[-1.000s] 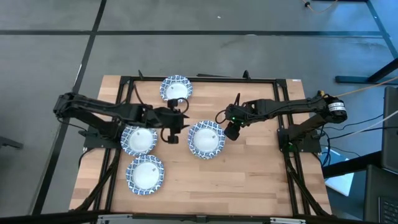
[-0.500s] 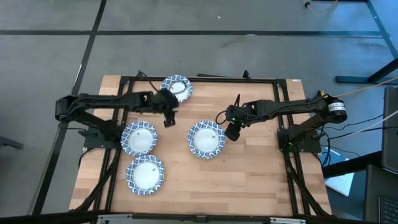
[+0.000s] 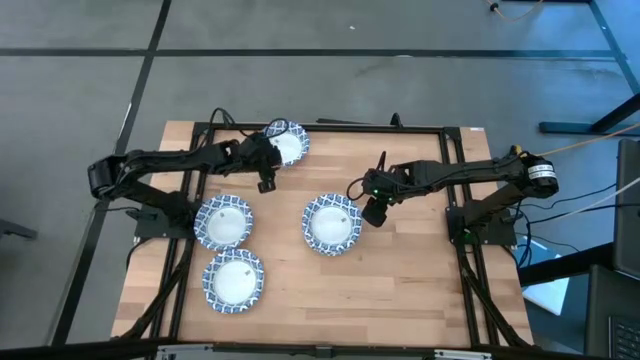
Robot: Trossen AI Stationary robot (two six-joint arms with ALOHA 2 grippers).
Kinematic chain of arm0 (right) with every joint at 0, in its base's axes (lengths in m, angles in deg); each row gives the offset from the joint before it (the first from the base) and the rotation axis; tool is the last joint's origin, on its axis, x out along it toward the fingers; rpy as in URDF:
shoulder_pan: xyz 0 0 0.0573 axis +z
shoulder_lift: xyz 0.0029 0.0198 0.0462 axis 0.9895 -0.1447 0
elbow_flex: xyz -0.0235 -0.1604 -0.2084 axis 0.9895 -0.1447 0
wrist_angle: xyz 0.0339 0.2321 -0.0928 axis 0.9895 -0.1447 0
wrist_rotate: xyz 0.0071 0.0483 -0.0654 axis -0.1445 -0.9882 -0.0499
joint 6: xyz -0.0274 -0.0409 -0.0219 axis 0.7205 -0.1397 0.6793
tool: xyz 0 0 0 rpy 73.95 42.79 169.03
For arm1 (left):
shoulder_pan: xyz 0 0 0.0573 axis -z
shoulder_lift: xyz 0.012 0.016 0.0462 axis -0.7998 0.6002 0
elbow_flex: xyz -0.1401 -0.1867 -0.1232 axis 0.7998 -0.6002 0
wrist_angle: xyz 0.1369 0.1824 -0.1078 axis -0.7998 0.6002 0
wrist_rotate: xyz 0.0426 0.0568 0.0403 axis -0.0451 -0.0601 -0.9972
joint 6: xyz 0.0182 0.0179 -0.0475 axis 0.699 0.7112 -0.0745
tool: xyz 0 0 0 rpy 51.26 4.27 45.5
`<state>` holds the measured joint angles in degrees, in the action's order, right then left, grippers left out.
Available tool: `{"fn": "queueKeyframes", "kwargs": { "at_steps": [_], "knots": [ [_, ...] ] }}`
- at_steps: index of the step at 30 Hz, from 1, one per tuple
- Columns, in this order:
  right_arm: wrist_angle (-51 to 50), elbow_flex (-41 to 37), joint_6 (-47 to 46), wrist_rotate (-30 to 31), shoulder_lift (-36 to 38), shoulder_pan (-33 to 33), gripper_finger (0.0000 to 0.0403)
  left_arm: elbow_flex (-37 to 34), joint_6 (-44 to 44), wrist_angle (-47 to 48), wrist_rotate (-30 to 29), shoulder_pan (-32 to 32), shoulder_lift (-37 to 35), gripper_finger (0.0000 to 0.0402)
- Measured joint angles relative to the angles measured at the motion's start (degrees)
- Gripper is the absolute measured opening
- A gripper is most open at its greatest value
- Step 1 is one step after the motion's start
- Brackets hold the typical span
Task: Nest bowls inside each other
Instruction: Stack the white bowl on top of the other white bowl
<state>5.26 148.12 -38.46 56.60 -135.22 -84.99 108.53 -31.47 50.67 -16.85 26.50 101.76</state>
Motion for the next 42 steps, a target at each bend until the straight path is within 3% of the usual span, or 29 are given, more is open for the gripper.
{"fn": "queueKeyframes", "kwargs": {
  "at_steps": [8,16,25,33,36,42],
  "knots": [
    [0.0,-0.02,0.05,0.0,0.0,0.0,0.0184,0.0,2.35,-3.15,3.86,-0.28,5.38,0.0147],
    [0.0,-0.05,0.24,0.02,0.0,0.0,0.0184,0.0,1.19,-4.79,-0.97,-0.96,13.96,0.0147],
    [-0.02,-0.07,1.24,0.02,0.0,0.0,0.0184,0.55,1.15,-9.29,-3.2,-0.91,13.66,0.0147],
    [-0.02,-0.07,1.52,0.02,0.0,0.0,0.0184,1.73,0.67,-9.1,6.66,-0.85,13.66,0.0147],
    [-0.02,-0.07,1.66,0.02,-0.02,0.0,0.0184,1.74,0.65,-9.11,6.47,-0.89,13.66,0.0147],
    [-0.02,-0.07,2.51,0.02,-0.02,0.0,0.0184,1.75,0.92,-9.14,0.69,-1.38,13.66,0.0147]
  ]
}}
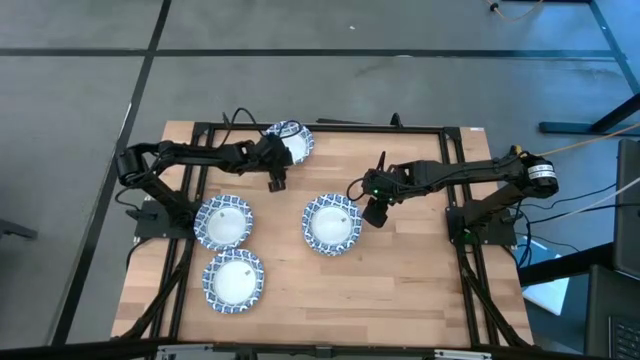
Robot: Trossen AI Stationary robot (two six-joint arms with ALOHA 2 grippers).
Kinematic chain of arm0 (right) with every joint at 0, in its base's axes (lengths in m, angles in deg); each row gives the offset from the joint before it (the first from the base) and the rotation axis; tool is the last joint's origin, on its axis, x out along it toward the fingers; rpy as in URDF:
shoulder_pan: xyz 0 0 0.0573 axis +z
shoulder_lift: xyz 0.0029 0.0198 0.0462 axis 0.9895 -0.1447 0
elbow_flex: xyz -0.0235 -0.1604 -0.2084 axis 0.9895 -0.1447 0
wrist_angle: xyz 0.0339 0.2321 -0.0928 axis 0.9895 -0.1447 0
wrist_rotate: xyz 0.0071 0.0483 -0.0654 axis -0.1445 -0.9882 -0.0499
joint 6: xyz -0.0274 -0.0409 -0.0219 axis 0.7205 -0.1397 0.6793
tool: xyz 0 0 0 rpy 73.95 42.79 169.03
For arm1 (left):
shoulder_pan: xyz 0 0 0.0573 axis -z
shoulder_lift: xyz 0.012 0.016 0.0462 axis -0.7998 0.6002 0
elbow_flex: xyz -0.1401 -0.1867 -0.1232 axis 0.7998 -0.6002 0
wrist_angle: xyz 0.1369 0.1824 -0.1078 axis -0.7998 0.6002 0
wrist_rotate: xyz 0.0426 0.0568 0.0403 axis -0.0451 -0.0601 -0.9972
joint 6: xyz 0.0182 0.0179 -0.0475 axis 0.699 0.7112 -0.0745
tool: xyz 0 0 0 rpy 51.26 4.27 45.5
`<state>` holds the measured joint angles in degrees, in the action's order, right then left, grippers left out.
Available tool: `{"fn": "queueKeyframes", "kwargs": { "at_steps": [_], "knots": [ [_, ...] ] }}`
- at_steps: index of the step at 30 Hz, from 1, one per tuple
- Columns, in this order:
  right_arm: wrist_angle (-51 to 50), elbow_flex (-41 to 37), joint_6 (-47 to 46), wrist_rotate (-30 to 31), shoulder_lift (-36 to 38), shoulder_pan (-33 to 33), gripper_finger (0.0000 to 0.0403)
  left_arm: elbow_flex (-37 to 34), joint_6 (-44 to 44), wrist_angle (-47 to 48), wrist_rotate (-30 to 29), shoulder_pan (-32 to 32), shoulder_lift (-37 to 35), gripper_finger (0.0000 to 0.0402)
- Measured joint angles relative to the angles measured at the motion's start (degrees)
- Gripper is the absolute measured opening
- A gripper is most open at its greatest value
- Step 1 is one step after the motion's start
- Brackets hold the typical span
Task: Nest bowls inside each other
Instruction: Stack the white bowl on top of the other white bowl
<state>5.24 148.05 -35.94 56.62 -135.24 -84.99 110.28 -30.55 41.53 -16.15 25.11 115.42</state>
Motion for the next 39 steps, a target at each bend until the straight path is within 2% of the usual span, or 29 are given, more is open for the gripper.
{"fn": "queueKeyframes", "kwargs": {
  "at_steps": [14,18,24,26,33,39],
  "knots": [
    [0.0,0.0,-0.04,0.0,-0.02,0.0,0.0184,0.09,1.81,3.28,-6.6,-0.34,4.93,0.0136],
    [0.0,0.0,-0.04,0.0,-0.02,0.0,0.0184,0.09,1.83,3.12,-6.97,0.15,5.11,0.0101],
    [0.0,0.0,-0.01,0.0,-0.02,0.0,0.0184,0.09,1.8,2.93,-7.24,1.27,4.27,0.0016],
    [-0.02,0.0,-0.17,0.06,-0.02,-0.02,0.0184,0.1,0.91,2.97,-7.11,1.71,4.26,0.0008],
    [-1.82,0.0,0.31,8.9,1.3,-0.07,0.0184,3.26,-1.83,7.69,-5.03,4.61,4.2,0.0003],
    [-0.99,-1.1,1.61,10.48,10.32,0.31,0.0184,4.92,-2.96,8.25,-2.06,6.88,-0.79,0.0002]
  ]
}}
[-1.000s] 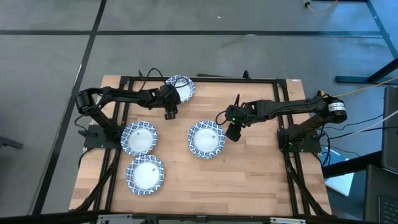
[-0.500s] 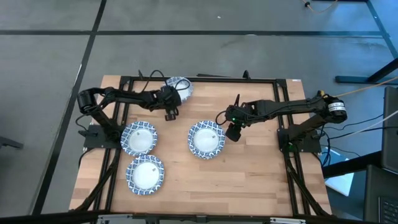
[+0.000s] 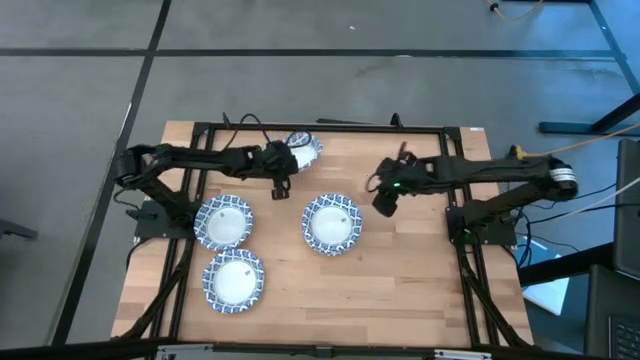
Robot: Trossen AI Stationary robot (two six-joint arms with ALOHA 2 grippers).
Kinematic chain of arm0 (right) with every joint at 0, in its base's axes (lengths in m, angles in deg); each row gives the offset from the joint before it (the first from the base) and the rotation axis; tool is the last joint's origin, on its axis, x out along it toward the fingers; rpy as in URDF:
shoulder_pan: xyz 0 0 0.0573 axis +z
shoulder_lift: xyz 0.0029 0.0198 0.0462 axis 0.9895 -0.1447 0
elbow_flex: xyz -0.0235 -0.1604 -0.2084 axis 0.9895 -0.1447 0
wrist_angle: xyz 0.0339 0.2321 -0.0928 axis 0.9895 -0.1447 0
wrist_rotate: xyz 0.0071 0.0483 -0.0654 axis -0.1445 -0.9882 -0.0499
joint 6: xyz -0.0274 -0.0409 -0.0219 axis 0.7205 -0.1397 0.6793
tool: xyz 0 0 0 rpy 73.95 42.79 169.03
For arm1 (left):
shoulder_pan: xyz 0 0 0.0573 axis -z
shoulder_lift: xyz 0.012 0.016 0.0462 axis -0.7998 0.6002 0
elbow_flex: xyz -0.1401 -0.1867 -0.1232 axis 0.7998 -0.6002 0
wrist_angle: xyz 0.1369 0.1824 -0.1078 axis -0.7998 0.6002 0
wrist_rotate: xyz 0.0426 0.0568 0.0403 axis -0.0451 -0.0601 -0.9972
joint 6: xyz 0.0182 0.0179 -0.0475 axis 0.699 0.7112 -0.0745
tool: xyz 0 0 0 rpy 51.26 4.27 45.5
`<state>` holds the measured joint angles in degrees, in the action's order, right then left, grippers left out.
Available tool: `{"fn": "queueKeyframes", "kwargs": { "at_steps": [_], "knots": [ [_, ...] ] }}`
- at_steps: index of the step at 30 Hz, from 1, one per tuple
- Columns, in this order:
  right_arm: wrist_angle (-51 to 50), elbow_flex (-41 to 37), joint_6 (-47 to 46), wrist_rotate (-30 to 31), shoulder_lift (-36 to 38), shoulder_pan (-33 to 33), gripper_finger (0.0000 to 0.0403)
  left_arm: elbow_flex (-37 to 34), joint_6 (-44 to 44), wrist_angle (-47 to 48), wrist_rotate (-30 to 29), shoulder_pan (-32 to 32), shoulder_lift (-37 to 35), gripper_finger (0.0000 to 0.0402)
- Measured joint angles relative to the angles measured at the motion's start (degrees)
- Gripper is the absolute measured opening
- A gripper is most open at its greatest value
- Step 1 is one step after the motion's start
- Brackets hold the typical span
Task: Nest bowls inside each other
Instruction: Stack the white bowl on top of the other white bowl
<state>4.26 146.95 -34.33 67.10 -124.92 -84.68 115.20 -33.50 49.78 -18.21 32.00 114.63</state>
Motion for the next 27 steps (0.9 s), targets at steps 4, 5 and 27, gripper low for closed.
{"fn": "queueKeyframes", "kwargs": {
  "at_steps": [4,5,27],
  "knots": [
    [4.7,-5.9,-0.02,0.14,10.18,1.27,0.0184,0.24,-1.69,-0.33,2.95,0.45,-6.33,0.0001],
    [6.02,-7.76,-0.03,0.14,12.76,1.69,0.0184,0.26,-2.3,-0.21,4.03,0.74,-7.88,0.0001],
    [35.63,-31.4,3.24,-5.65,34.88,5.46,0.0184,15.92,-12.27,1.99,-3.67,28.11,-2.8,0.0]
  ]
}}
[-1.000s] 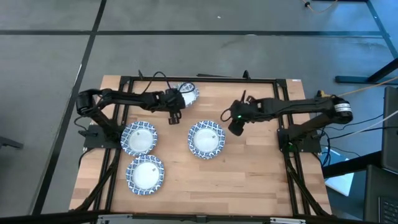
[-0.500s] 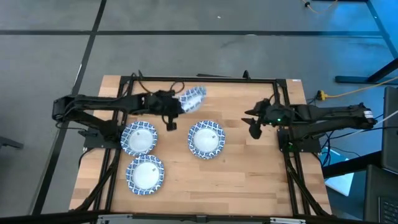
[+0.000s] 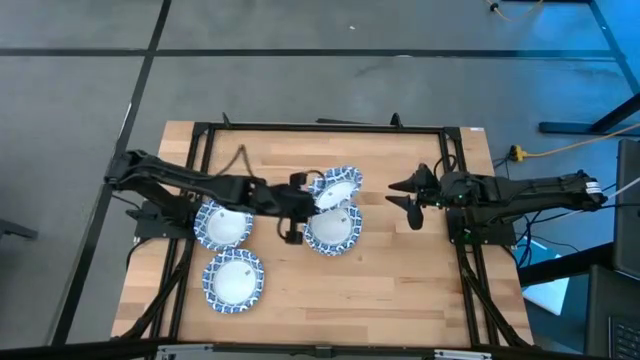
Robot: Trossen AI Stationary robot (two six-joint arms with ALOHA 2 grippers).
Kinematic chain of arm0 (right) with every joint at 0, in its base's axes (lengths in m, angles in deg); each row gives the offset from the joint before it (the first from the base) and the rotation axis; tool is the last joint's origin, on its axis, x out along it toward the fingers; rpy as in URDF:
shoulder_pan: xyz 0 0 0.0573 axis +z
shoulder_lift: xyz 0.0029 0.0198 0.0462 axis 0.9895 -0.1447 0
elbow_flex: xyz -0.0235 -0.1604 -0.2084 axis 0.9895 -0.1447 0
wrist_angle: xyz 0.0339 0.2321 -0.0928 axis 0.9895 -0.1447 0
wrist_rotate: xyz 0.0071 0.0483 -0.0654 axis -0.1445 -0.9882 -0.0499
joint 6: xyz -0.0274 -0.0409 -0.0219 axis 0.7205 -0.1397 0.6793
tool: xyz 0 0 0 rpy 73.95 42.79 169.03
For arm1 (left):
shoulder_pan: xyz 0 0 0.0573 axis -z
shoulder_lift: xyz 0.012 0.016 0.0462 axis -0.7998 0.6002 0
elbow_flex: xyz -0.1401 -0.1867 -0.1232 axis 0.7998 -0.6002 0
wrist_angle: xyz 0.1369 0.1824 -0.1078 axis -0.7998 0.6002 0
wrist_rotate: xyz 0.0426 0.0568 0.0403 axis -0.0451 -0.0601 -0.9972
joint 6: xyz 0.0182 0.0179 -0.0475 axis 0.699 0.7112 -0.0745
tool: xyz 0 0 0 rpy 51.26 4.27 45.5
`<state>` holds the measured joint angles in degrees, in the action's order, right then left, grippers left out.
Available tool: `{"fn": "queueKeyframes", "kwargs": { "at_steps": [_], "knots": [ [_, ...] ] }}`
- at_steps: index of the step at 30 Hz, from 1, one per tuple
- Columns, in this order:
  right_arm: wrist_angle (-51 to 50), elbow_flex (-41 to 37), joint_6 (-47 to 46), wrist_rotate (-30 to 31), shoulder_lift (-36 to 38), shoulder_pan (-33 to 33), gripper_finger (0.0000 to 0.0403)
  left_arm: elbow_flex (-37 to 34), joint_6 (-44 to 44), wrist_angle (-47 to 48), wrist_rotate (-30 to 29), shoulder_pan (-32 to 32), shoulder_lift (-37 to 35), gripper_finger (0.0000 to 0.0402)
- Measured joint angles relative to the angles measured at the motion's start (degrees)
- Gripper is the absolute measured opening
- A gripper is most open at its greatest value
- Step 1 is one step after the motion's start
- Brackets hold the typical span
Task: Nest bowls inside each other
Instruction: Stack the white bowl on top of the other white bowl
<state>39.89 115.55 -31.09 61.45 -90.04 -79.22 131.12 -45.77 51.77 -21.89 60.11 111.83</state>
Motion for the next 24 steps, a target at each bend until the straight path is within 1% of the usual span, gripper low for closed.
{"fn": "queueKeyframes", "kwargs": {
  "at_steps": [3,8,13,16,18,21,24],
  "knots": [
    [-0.26,-0.3,0.07,-0.92,0.25,0.0,0.0184,4.37,-0.09,4.28,-3.55,0.78,5.32,0.0],
    [-1.76,-0.3,0.76,-1.02,0.65,0.0,0.0184,12.29,-2.17,11.06,-3.91,2.44,14.06,0.0],
    [-5.85,-0.3,1.33,-1.66,1.35,0.0,0.0184,18.72,-6.98,18.22,-5.17,4.17,19.7,0.0],
    [-8.31,-0.3,1.46,-2.53,1.48,0.0,0.0184,21.09,-10.62,21.56,-6.2,5.5,21.75,0.0],
    [-9.53,-0.3,1.46,-2.55,1.51,0.0,0.0184,21.8,-13.49,25.15,-7.23,6.61,22.17,0.0],
    [-11.37,-0.3,1.47,-2.53,1.73,0.0,0.0184,22.26,-17.27,28.0,-7.26,8.13,22.51,0.0],
    [-11.6,-0.3,2.24,-2.51,1.81,-0.04,0.0184,22.37,-19.98,27.59,-7.62,9.43,22.48,0.0]
  ]
}}
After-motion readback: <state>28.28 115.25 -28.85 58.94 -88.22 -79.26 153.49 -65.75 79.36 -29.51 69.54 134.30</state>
